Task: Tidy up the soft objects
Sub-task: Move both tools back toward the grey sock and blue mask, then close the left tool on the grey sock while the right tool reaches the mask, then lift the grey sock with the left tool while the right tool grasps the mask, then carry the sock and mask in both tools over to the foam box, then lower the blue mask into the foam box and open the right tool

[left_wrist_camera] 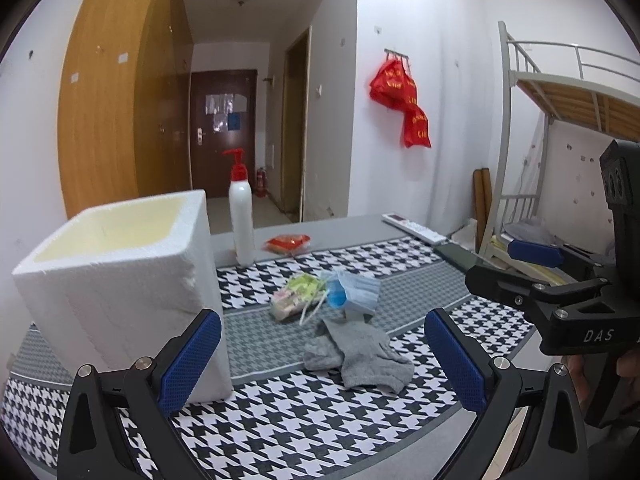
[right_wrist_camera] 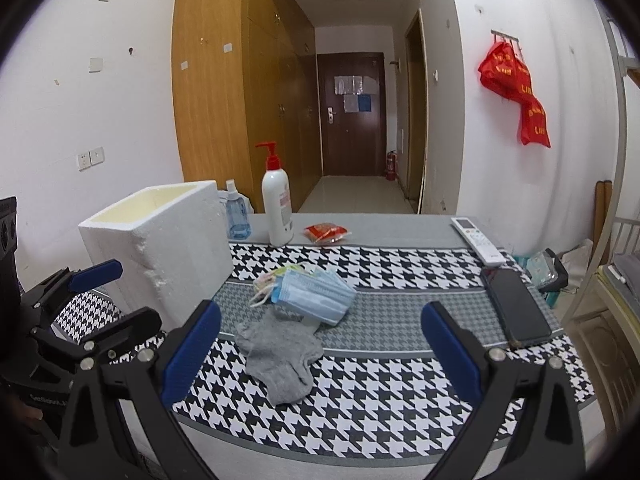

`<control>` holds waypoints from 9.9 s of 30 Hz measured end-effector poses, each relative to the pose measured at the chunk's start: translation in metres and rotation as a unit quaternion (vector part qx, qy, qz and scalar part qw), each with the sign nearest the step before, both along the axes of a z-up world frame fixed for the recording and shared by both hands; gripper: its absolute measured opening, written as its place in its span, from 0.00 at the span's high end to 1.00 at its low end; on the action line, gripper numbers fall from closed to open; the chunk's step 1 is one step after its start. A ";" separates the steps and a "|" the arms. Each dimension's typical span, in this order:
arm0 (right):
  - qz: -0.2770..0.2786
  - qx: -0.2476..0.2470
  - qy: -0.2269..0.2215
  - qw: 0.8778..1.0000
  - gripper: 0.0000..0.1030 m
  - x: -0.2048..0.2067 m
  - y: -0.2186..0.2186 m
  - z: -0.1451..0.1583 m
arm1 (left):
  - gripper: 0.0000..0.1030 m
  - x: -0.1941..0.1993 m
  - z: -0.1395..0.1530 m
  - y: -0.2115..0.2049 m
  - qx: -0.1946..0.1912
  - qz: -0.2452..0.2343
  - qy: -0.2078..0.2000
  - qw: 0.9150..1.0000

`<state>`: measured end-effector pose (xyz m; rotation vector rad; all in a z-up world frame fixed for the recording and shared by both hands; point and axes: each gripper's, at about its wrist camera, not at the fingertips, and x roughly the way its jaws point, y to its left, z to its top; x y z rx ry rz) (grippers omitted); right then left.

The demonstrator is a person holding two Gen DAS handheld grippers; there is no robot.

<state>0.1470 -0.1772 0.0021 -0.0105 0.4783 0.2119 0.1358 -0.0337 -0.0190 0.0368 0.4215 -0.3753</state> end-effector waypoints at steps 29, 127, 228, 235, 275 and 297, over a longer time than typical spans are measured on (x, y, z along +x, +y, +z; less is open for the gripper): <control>0.027 -0.008 0.086 0.996 0.01 0.057 -0.015 -0.040 | 0.01 0.045 -0.042 -0.030 0.028 0.022 0.086 0.996; 0.060 0.000 0.206 0.977 0.24 0.203 0.002 -0.067 | 0.85 0.073 -0.063 -0.013 0.037 -0.004 0.162 0.986; 0.033 0.038 0.021 0.999 0.82 0.038 0.017 0.039 | 0.85 -0.009 0.054 0.051 0.009 0.041 -0.019 0.999; 0.042 0.036 0.004 0.998 0.82 0.039 0.030 0.051 | 0.85 -0.009 0.070 0.059 0.009 0.066 -0.040 0.997; 0.142 0.018 -0.028 0.989 0.82 0.073 0.130 0.076 | 0.85 -0.005 0.087 0.143 0.005 0.184 -0.071 0.980; 0.189 0.010 -0.005 0.982 0.82 0.104 0.192 0.069 | 0.85 -0.021 0.077 0.183 0.004 0.242 -0.057 0.969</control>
